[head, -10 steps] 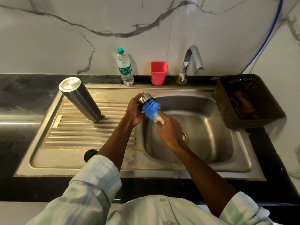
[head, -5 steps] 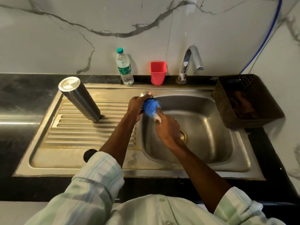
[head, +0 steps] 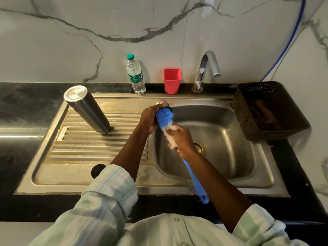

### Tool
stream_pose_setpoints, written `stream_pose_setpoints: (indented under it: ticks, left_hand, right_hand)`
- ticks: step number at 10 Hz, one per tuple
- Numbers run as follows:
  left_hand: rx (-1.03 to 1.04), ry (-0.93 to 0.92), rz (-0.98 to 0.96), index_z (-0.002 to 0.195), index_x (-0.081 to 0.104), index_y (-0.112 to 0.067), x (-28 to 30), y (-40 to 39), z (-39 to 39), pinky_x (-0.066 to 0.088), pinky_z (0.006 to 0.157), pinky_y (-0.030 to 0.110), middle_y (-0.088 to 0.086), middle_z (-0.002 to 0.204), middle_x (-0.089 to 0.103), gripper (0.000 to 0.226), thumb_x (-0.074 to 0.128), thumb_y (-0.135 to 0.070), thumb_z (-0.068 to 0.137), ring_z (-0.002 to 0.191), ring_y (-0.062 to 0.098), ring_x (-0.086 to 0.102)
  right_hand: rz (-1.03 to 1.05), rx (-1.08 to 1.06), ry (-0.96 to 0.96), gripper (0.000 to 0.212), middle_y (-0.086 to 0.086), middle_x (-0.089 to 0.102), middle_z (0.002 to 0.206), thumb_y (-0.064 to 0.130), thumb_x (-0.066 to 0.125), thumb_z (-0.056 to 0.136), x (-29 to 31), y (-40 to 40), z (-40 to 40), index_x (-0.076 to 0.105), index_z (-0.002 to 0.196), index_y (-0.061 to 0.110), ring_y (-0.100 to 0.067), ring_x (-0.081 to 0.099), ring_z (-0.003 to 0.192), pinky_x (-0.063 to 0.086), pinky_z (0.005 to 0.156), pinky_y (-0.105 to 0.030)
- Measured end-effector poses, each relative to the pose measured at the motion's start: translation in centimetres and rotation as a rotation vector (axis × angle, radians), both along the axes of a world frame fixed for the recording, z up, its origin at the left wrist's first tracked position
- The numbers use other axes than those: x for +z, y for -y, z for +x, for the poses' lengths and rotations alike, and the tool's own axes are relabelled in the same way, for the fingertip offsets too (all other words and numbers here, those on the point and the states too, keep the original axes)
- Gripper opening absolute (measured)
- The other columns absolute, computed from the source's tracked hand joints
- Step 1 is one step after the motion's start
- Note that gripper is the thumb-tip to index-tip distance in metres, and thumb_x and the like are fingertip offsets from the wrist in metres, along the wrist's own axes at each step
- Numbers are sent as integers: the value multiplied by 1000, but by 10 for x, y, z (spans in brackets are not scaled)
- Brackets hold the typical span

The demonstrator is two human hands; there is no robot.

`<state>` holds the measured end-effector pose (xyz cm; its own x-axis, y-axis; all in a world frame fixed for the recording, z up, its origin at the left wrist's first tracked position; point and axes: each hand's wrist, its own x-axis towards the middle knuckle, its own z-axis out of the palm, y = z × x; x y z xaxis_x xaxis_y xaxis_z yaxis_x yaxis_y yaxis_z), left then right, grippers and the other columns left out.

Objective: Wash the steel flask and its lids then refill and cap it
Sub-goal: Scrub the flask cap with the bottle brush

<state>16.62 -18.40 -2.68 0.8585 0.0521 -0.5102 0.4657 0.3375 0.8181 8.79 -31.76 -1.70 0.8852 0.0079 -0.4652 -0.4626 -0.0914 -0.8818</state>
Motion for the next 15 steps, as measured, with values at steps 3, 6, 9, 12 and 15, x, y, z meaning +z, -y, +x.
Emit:
stream_pose_setpoints:
  ticks: [3, 6, 9, 12, 15]
  left_hand:
    - [-32, 45, 34, 113, 64, 1, 7, 3, 3, 61, 75, 38, 17, 100, 75, 61, 83, -43, 75, 88, 28, 74]
    - [-115, 8, -186, 103, 64, -1, 8, -2, 3, 56, 85, 40, 17, 94, 70, 38, 69, -36, 88, 87, 30, 68]
    - [-155, 54, -65, 89, 63, -6, 14, -3, 3, 56, 77, 37, 13, 82, 66, 29, 78, -31, 83, 75, 26, 65]
    - [67, 14, 286, 85, 63, -6, 7, 0, 13, 59, 67, 32, 7, 74, 67, 41, 87, -37, 73, 72, 22, 68]
    - [-87, 23, 18, 114, 62, -4, 15, -8, 12, 60, 84, 40, 16, 105, 71, 56, 76, -47, 82, 98, 30, 71]
  right_hand:
    - [-1083, 230, 478, 60, -4, 59, 99, 28, 55, 95, -17, 8, -5, 32, 150, 32, -24, 60, 86, 50, 74, -40]
    - [184, -33, 36, 20, -8, 65, 80, 21, 62, 92, -6, 6, -9, 65, 112, 16, -15, 58, 54, 41, 40, -23]
    - [499, 3, -208, 15, -6, 64, 79, 23, 58, 93, -7, 8, -10, 63, 107, 18, -13, 55, 50, 31, 35, -16]
    - [-912, 223, 444, 53, -6, 67, 104, 28, 60, 92, -27, 9, -4, 45, 143, 30, -26, 64, 89, 55, 76, -43]
    - [-252, 21, 217, 35, -8, 67, 91, 25, 64, 93, -4, 9, -9, 62, 127, 18, -15, 63, 64, 46, 48, -21]
